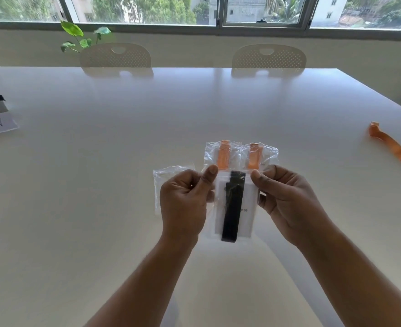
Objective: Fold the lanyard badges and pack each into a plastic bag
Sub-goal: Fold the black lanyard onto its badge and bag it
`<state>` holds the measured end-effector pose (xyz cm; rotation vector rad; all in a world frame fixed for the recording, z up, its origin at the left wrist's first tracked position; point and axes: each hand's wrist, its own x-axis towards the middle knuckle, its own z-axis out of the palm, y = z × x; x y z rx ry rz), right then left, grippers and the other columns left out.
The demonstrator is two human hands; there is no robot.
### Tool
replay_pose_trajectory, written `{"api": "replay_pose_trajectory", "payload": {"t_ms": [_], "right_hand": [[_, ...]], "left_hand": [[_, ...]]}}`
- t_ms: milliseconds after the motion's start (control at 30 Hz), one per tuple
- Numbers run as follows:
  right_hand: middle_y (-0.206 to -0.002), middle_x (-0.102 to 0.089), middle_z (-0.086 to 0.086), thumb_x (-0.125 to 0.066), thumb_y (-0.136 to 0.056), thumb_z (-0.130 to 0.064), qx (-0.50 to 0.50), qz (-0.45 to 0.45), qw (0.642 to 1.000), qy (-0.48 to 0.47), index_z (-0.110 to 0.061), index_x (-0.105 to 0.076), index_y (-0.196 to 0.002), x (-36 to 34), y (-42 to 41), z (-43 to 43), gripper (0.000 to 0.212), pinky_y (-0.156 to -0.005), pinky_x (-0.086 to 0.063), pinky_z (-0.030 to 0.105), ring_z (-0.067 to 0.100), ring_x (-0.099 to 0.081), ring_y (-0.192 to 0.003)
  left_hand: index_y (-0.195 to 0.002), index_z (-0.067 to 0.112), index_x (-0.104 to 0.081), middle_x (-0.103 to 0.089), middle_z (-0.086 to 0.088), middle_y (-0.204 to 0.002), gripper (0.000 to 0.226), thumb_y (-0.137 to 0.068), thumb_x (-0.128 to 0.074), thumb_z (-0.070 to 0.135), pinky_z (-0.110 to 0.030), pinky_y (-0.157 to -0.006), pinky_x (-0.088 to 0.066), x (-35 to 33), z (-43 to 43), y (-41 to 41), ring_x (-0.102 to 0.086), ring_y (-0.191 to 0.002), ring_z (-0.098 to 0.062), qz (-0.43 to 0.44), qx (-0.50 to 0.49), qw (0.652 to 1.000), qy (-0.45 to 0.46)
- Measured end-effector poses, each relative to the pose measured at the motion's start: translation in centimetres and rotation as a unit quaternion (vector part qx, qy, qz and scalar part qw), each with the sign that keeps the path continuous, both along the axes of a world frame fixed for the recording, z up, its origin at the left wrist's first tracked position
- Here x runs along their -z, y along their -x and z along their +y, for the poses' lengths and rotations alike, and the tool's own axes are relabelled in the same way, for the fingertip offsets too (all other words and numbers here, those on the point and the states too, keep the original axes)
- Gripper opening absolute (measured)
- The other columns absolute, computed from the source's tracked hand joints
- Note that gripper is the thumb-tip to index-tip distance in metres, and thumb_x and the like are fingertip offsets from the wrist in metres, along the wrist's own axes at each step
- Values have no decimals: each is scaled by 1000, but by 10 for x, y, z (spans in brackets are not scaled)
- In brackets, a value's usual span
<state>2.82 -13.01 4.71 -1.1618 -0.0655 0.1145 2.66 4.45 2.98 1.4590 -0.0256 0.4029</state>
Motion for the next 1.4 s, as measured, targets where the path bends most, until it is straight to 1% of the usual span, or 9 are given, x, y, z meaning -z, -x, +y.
{"api": "replay_pose_trajectory", "payload": {"t_ms": [233,367,500,667,800,1000,1133,1233,1400], "right_hand": [[-71,-64,8,-67,-78,-7,1,19,998,-66,-12,-54,-60,-3,2,1,23,-62,-56,28,20,-67,-71],[-70,-68,6,-63,-84,-9,-4,-2,997,-77,-13,-57,-62,-3,4,3,23,-63,-56,27,18,-69,-71],[-78,-70,8,-62,-86,-16,9,-33,998,-47,-15,-66,-66,-2,4,4,21,-72,-57,32,21,-67,-78],[-86,-65,16,-69,-80,-26,25,-33,999,5,-11,-70,-80,1,5,8,15,-82,-56,40,28,-62,-84],[-92,-64,24,-69,-77,-22,28,-25,999,32,-5,-68,-87,0,6,9,19,-82,-54,41,33,-60,-87],[-73,-59,15,-73,-82,-14,98,-83,984,120,-9,-67,-73,3,8,10,12,-73,-45,43,28,-52,-72],[-68,-59,10,-67,-81,-22,116,-106,973,171,-9,-65,-72,6,6,13,16,-67,-45,37,23,-51,-66],[-73,-65,13,-78,-78,-25,118,-90,979,142,-7,-71,-75,7,5,12,19,-70,-49,39,25,-57,-70],[-76,-63,17,-70,-78,-17,85,-34,996,19,-7,-68,-69,4,4,9,13,-79,-50,43,34,-56,-81]], "left_hand": [[-63,-9,-45,-56,-1,-50,54,-79,-71,35,-17,-57,-48,0,2,-1,-51,-48,-9,-27,44,998,21],[-67,-6,-44,-55,-4,-57,56,-79,-69,43,-32,-61,-50,-2,-1,0,-52,-59,-22,0,90,994,62],[-85,-3,-62,-63,-16,-75,62,-80,-70,58,-37,-65,-50,-5,2,0,-57,-71,-29,52,136,986,77],[-87,14,-77,-76,-12,-88,16,-84,-75,29,-40,-80,-56,-3,-2,4,-69,-85,-28,49,166,983,57],[-83,9,-74,-70,-13,-82,14,-84,-69,21,-41,-84,-54,-4,-1,5,-64,-86,-31,56,170,979,98],[-77,16,-75,-71,-6,-78,9,-82,-69,21,-31,-80,-55,-3,-8,11,-66,-85,-24,71,180,972,135],[-74,21,-76,-72,-4,-78,11,-82,-68,20,-34,-81,-53,-2,-9,11,-67,-86,-24,69,168,974,135],[-72,21,-77,-73,-2,-75,13,-82,-69,18,-35,-81,-53,-3,-7,9,-67,-83,-23,63,156,975,144],[-76,12,-75,-71,-5,-74,12,-78,-70,23,-28,-74,-57,-4,-5,7,-66,-78,-20,67,156,976,138]]}}
